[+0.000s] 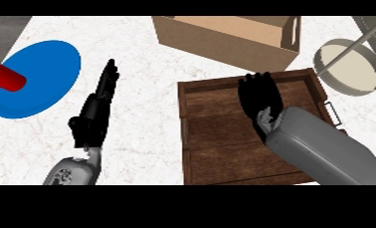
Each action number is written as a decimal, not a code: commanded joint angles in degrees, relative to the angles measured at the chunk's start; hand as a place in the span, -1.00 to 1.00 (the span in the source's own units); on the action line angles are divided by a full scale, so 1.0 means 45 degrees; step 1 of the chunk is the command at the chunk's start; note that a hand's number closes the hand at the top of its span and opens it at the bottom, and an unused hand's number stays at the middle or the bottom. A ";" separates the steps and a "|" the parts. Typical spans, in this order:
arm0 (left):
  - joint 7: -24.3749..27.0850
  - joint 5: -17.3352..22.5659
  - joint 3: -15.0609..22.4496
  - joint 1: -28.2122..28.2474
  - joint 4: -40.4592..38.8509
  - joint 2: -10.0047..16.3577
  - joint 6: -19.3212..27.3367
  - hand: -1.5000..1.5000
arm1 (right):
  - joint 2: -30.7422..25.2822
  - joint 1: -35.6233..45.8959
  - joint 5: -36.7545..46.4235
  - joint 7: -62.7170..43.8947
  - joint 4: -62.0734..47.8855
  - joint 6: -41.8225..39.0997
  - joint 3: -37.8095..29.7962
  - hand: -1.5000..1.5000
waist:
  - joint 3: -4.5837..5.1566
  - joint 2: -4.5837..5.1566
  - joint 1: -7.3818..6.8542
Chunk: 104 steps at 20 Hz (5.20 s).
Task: Pick the tomato from the tray and place it in the tiered basket
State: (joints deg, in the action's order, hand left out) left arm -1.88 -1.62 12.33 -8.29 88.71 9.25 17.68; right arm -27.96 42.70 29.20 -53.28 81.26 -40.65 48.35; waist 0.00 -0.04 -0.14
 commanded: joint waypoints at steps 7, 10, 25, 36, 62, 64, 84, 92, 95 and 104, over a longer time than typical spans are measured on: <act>-0.0344 -0.0353 -0.0398 -0.0286 0.0020 -0.0229 -0.0231 0.00 | -0.0148 -0.2203 0.2653 0.0857 0.0409 0.0994 -0.1072 -1.00 | -0.0004 0.0001 0.0031; 0.0014 -0.0341 -0.0395 0.0243 0.0147 -0.0305 -0.0421 0.00 | 0.0348 -0.2452 0.3404 0.0408 0.1486 0.0697 -0.1202 1.00 | 0.0000 -0.0017 0.0040; -0.0387 -0.0695 -0.0649 0.0202 0.0398 -0.0744 -0.0150 0.00 | -0.3661 -0.4707 0.5576 0.7669 0.1619 0.5714 -0.1331 1.00 | -0.0040 -0.0073 0.0606; -0.0327 -0.0666 -0.0635 0.0795 0.0782 -0.0545 -0.0471 0.00 | -0.8761 -0.8435 0.1320 1.4209 0.1282 1.0567 -0.6961 1.00 | -0.0018 -0.0081 0.0465; -0.0581 -0.1435 -0.0328 -0.0346 0.0076 -0.1278 -0.0533 0.00 | -1.1493 -0.6062 -0.7640 1.3107 0.0655 0.3451 -1.3974 1.00 | 0.0007 0.0076 -0.0271; 0.0062 -0.0858 -0.1009 -0.0320 -0.0256 -0.0901 -0.1085 0.00 | -1.0991 -0.5980 -0.7491 1.3154 0.0354 0.3337 -1.4233 1.00 | 0.0007 0.0051 -0.0129; -0.0273 -0.1107 -0.0814 -0.0374 -0.0031 -0.1191 -0.1283 0.00 | -0.7254 0.0821 -0.2792 1.3834 -0.7738 0.3879 -1.0977 -1.00 | 0.0000 0.0138 -0.0580; -0.0565 -0.0816 -0.1577 -0.0996 -0.0170 -0.0721 -0.1591 0.00 | -0.6534 0.2877 -0.3639 1.4381 -1.0606 0.2932 -1.2285 -1.00 | -0.0009 0.0139 -0.0428; 0.0059 -0.1098 -0.0974 0.0075 0.0459 -0.0943 -0.1496 0.00 | -0.7205 0.3118 -0.4353 1.4260 -1.1867 0.2968 -1.3465 -1.00 | -0.0016 0.0127 -0.0482; -0.0363 -0.1156 -0.1220 -0.0586 -0.0003 -0.1063 -0.1324 0.00 | -0.9697 0.3061 -0.5134 1.3630 -1.5170 0.2286 -1.5263 -1.00 | -0.0060 0.0248 -0.0414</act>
State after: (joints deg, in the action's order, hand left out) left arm -2.65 -6.70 7.23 -10.19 88.42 4.03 11.84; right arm -67.37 56.43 8.26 9.24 19.07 -27.68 -16.86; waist -0.17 0.93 -1.92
